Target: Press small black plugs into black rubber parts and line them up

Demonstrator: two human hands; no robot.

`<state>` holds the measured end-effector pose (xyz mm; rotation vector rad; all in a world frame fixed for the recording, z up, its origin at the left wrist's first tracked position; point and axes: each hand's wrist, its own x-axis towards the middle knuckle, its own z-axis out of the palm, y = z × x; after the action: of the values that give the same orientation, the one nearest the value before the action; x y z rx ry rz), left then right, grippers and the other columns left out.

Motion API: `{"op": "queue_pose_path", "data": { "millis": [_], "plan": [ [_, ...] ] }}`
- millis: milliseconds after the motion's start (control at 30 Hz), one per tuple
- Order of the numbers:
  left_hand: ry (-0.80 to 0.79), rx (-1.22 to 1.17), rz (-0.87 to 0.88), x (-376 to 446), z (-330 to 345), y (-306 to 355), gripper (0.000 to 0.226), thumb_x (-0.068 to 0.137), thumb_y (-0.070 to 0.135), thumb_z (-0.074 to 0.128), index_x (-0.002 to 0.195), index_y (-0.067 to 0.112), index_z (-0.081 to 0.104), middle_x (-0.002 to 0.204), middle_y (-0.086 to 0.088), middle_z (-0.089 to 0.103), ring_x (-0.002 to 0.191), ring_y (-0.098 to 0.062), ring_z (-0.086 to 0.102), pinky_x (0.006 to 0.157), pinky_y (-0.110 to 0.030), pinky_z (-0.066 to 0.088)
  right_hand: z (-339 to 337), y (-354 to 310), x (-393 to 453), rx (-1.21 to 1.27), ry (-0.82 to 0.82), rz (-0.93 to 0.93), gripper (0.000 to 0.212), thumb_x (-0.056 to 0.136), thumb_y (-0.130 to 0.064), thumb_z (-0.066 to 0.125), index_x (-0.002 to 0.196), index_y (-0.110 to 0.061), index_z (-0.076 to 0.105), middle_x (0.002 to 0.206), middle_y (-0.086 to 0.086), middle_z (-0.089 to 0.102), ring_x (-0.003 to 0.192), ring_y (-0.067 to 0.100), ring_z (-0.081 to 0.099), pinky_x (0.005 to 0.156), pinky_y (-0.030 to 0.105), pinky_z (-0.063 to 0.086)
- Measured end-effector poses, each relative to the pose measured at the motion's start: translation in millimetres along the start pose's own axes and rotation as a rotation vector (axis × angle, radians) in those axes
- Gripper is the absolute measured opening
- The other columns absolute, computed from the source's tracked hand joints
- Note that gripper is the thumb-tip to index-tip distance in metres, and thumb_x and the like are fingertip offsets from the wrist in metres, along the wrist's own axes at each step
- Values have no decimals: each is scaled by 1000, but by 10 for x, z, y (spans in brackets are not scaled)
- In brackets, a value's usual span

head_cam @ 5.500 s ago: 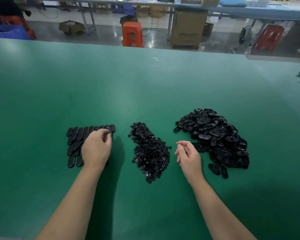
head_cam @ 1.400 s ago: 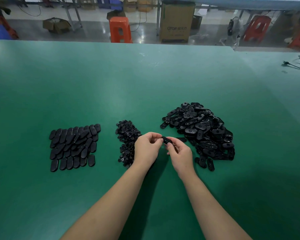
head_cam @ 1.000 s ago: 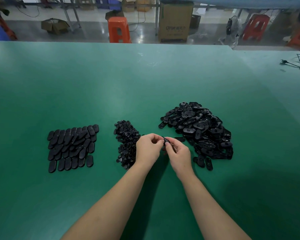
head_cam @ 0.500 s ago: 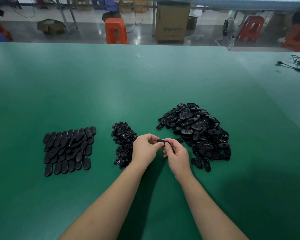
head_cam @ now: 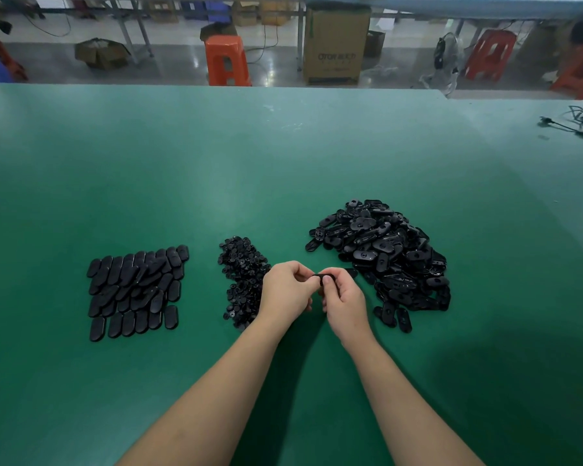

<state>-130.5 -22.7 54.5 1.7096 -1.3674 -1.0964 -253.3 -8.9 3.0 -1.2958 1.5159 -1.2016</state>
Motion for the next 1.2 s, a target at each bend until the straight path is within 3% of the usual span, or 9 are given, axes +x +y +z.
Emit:
{"op": "queue_pose_path", "data": {
  "millis": [267,433,600,700,767,833,900,1067,1200],
  "plan": [
    [13,43,-13,-18,33,32,8,83,18,72,80,14,67,66,1,71,45,-12,66,43,-16,43,-3,11,5,76,-11,34,21,102,-12,55,95,-29,65,88,-2,72,76,12,62,74,44,53],
    [38,94,64,-29,84,48,7,85,20,70,81,15,66,75,0,71,63,-21,70,67,-36,58,-13,7,5,99,18,18,23,102,-11,56,93,-30,65,84,-5,71,75,10,61,72,37,51],
    [-19,114,184,-33,26,-18,7,90,18,66,84,19,68,74,4,70,66,-20,68,68,-37,57,-5,13,7,134,26,42,15,103,-14,55,97,-26,63,84,-3,68,70,9,56,70,37,45],
    [-30,172,242,-25,5,-56,5,90,17,66,91,19,70,72,11,66,60,-6,61,62,-24,49,-2,7,12,138,21,47,12,103,-14,55,99,-23,62,85,-1,66,70,9,54,70,36,44],
    [-19,262,325,-19,12,-66,14,91,16,66,104,19,70,80,13,65,64,0,56,68,-18,44,-8,-1,13,141,14,53,13,103,-14,55,99,-23,62,84,-2,66,68,6,55,69,33,44],
    [-22,387,433,-11,14,-77,29,93,16,63,122,19,65,95,6,67,77,-6,57,79,-23,46,-12,-11,11,146,8,62,14,104,-14,54,99,-23,63,83,-5,67,66,1,56,67,29,45],
    [-16,489,514,-8,-9,-85,28,95,19,60,123,21,64,102,1,67,89,-18,62,84,-33,50,-14,-22,4,161,9,72,15,104,-14,53,98,-23,64,77,-7,65,61,4,54,61,27,45],
    [186,626,676,-29,-213,-129,18,88,23,69,104,19,72,87,1,64,72,-26,63,61,-33,49,-8,-66,-15,206,0,58,18,105,-15,51,106,-26,65,68,-6,60,55,12,48,51,26,43],
    [392,553,477,30,-716,-312,23,88,28,71,109,18,74,94,1,64,74,-25,57,71,-36,51,-18,-73,-34,141,-19,35,17,104,-18,53,103,-27,67,69,-8,63,57,10,51,54,27,46]
  ]
}}
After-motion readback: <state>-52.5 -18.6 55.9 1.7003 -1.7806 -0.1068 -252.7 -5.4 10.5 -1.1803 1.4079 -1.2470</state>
